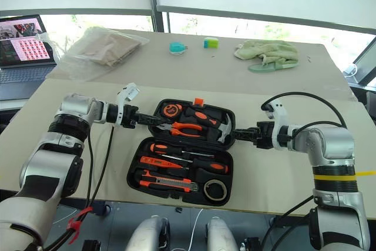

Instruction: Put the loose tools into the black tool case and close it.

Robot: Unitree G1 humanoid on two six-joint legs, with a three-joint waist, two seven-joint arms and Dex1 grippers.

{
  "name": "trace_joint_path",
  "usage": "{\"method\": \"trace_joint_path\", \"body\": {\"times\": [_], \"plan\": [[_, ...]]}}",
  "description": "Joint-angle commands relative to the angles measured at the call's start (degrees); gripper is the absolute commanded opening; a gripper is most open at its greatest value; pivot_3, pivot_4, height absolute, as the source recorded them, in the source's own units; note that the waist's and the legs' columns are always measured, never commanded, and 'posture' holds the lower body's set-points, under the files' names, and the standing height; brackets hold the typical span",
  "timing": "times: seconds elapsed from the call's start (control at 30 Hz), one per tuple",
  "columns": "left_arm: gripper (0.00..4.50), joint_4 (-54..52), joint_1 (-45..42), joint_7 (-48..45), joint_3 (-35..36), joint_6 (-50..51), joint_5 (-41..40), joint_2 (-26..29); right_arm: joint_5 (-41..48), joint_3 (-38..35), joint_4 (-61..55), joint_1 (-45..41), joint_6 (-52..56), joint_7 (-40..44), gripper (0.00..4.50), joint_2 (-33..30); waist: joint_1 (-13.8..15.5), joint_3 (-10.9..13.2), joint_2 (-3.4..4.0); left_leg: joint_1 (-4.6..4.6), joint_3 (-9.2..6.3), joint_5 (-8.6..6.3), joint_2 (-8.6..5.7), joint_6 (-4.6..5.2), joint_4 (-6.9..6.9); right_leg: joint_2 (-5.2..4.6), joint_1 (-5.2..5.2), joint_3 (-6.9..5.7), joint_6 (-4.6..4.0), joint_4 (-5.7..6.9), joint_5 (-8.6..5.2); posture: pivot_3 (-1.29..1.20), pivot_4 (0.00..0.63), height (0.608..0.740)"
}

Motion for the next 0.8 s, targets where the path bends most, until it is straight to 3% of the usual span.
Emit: {"method": "trace_joint_path", "body": {"times": [0.03, 0.23, 0.33, 0.4, 0.53, 0.8], "plan": [[3.06, 1.7, -0.4, 1.0, -0.7, -2.3, 1.8, -0.4, 0.7, 0.6, -1.4, -0.5, 0.6, -0.3, 3.02, -0.1, 0.0, 0.0, 0.00, 0.00, 0.00, 0.00, 0.00, 0.00, 0.00, 0.00, 0.00, 0.00, 0.00, 0.00, 0.00, 0.00, 0.150, 0.740], [0.87, 3.2, -0.6, 1.5, 0.7, -2.7, 1.7, -0.7, 0.2, 3.2, -3.3, 1.0, -0.7, -0.7, 1.12, -0.2, 0.2, 0.0, 0.03, 0.08, -0.01, 0.00, -0.02, 0.00, 0.00, -0.01, 0.09, 0.00, 0.01, 0.03, 0.00, 0.00, 0.150, 0.740], [0.35, 2.3, -0.4, 1.0, 1.3, -1.9, 1.1, -0.5, 1.1, 1.9, -4.4, 0.9, -0.3, -1.8, 0.09, 0.7, 0.1, 0.0, 0.04, 0.29, -0.02, 0.01, -0.01, -0.01, 0.02, 0.00, 0.27, -0.01, 0.00, 0.05, 0.02, 0.00, 0.150, 0.740], [0.03, 1.1, -0.1, 0.6, 1.8, -1.1, 0.4, -0.5, 1.5, 0.8, -4.9, 0.6, -0.2, -2.7, 0.00, 1.3, 0.1, 0.0, 0.06, 0.46, -0.04, 0.01, -0.01, -0.01, 0.03, 0.01, 0.43, 0.00, -0.02, 0.05, 0.05, 0.00, 0.150, 0.740], [0.01, -4.0, 1.5, -0.6, 4.0, 0.2, -2.0, 0.1, 3.0, -2.2, -7.8, 0.9, -0.9, -4.2, 0.00, 2.3, 0.0, 0.0, 0.06, 0.48, -0.08, 0.04, -0.01, -0.03, 0.03, 0.03, 0.43, 0.00, -0.03, 0.05, 0.09, 0.00, 0.150, 0.740], [0.01, -22.4, 8.2, 5.4, 14.4, -12.3, -8.0, -2.9, -1.3, -5.3, -14.8, 2.6, -16.0, -7.6, 0.00, 2.7, 0.2, 0.0, 0.08, -0.22, -0.15, 0.08, -0.01, -0.08, 0.10, 0.00, -0.19, 0.02, 0.03, 0.10, 0.15, 0.00, 0.150, 0.740]]}}
